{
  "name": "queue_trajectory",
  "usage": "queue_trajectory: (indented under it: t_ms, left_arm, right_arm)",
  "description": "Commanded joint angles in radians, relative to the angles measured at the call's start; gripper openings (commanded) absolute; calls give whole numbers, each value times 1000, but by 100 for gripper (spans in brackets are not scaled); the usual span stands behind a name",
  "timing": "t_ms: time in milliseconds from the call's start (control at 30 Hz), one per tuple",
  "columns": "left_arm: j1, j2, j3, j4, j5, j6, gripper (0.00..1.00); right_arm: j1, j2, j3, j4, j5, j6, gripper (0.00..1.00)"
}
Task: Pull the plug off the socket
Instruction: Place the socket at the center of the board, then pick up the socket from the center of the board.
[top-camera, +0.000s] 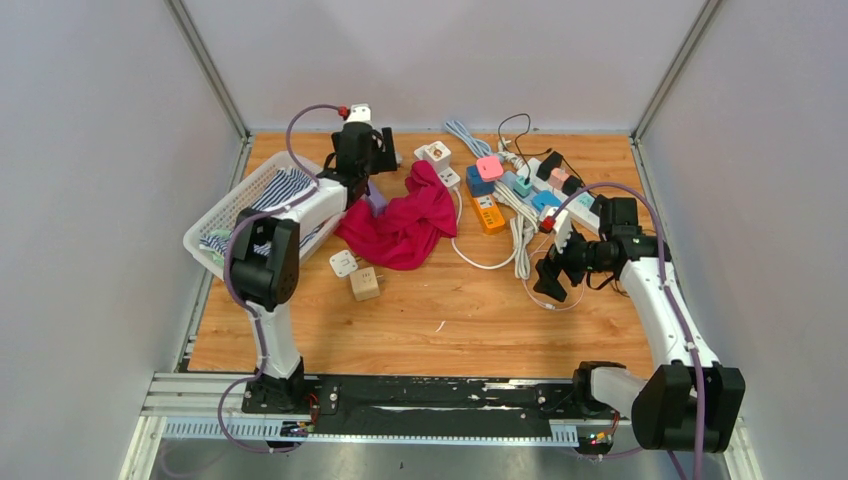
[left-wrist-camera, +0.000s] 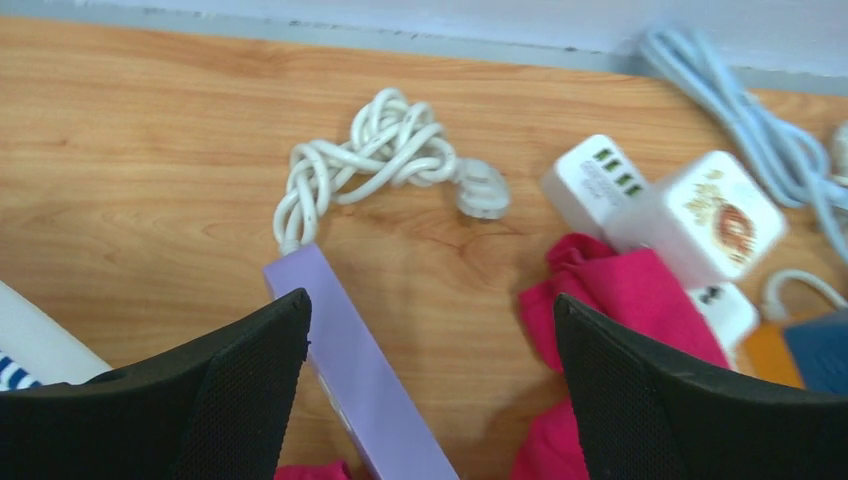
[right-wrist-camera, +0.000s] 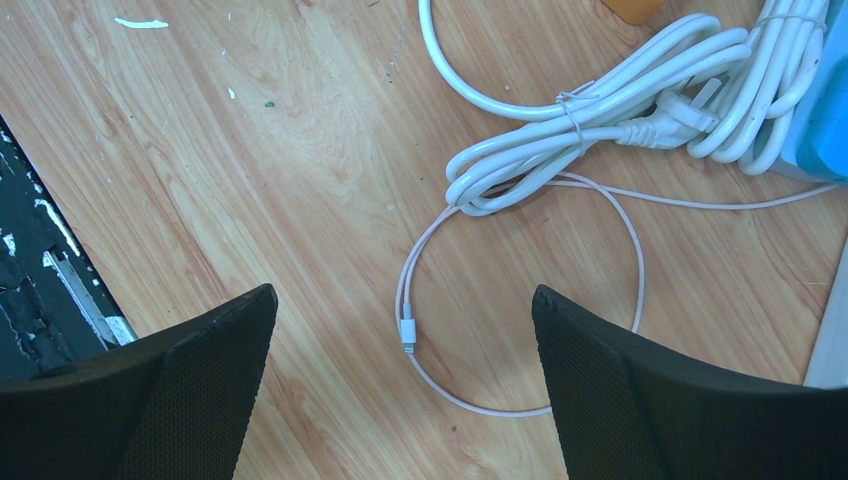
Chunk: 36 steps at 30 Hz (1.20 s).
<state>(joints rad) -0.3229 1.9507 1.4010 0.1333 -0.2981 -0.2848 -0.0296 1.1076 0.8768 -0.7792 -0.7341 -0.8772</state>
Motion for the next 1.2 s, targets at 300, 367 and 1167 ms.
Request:
queue_trajectory:
  t_ms: [300,367,1167]
  left_arm:
    - [-1,-320,-188,25,759,-104,100]
    - [-19,-332,-213,24,859,-169,100]
    - [-293,-1173,-623,-364,456,44,100]
  right_arm:
    - [-22,-46,30,-37,-146,11,98]
    - [-21,-41,40,-35,-178,11,98]
    - [264,255,286,213,54,329,94]
